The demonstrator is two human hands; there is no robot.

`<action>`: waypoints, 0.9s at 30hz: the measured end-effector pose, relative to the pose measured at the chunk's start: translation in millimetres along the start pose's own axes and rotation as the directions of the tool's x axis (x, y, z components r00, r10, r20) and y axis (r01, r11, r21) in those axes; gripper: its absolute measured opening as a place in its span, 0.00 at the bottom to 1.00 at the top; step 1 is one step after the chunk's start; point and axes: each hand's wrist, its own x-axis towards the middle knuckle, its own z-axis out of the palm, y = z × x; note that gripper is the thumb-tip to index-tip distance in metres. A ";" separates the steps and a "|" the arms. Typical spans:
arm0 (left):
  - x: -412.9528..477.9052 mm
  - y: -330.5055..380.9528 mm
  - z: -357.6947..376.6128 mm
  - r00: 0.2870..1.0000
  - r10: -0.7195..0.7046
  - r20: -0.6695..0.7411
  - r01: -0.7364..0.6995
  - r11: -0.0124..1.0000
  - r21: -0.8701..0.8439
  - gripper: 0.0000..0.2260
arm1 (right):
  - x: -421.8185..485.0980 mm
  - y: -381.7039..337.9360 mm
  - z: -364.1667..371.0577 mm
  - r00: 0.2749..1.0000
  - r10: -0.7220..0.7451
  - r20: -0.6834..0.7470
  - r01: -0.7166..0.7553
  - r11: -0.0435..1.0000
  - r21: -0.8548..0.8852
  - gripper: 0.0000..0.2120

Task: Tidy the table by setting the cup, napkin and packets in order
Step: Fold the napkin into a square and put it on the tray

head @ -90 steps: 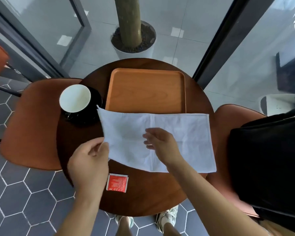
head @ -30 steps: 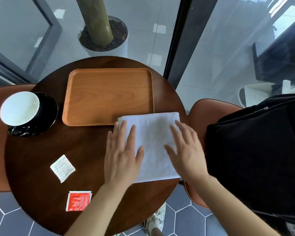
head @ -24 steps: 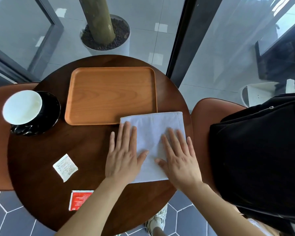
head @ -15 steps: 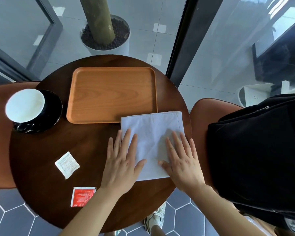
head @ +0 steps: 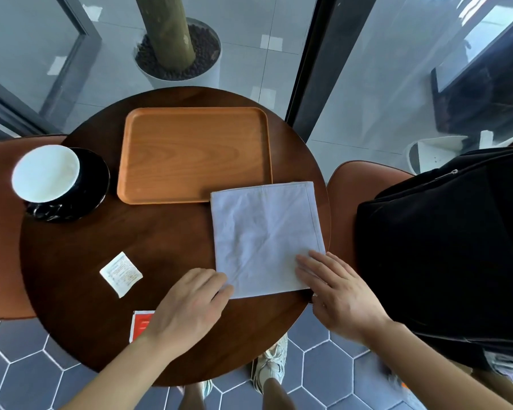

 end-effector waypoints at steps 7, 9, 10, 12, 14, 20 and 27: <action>-0.3 -1.1 -2.6 0.998 -0.021 -0.062 0.019 0.999 -0.030 0.10 | -0.5 8.4 0.8 0.998 -0.063 -0.011 0.063 0.998 0.011 0.23; 1.8 -1.4 -4.7 0.995 -0.082 -0.053 0.076 0.991 -0.107 0.09 | -3.1 13.1 4.6 0.997 -0.065 -0.037 0.066 0.998 0.019 0.20; 2.4 -1.4 -6.3 0.989 -0.138 -0.053 0.127 0.977 -0.171 0.08 | -4.3 16.1 6.4 0.996 -0.067 -0.057 0.069 0.997 0.030 0.20; 4.0 -0.8 -10.4 0.956 -0.290 -0.045 0.261 0.912 -0.316 0.07 | -6.2 21.3 8.6 0.993 -0.068 -0.098 0.074 0.995 0.066 0.18; 5.1 -0.3 -13.7 0.918 -0.397 -0.017 0.356 0.843 -0.403 0.04 | -7.8 23.9 8.2 0.991 -0.046 -0.128 0.060 0.993 0.103 0.17; 11.2 3.8 -22.3 0.874 -0.486 0.015 0.426 0.750 -0.505 0.08 | -0.2 12.7 -7.5 0.965 0.190 -0.183 -0.127 0.943 0.307 0.14; 0.3 8.0 -30.5 0.789 -0.614 -0.007 0.503 0.653 -0.566 0.06 | 11.8 -2.8 -25.2 0.899 0.434 -0.057 -0.332 0.762 0.557 0.09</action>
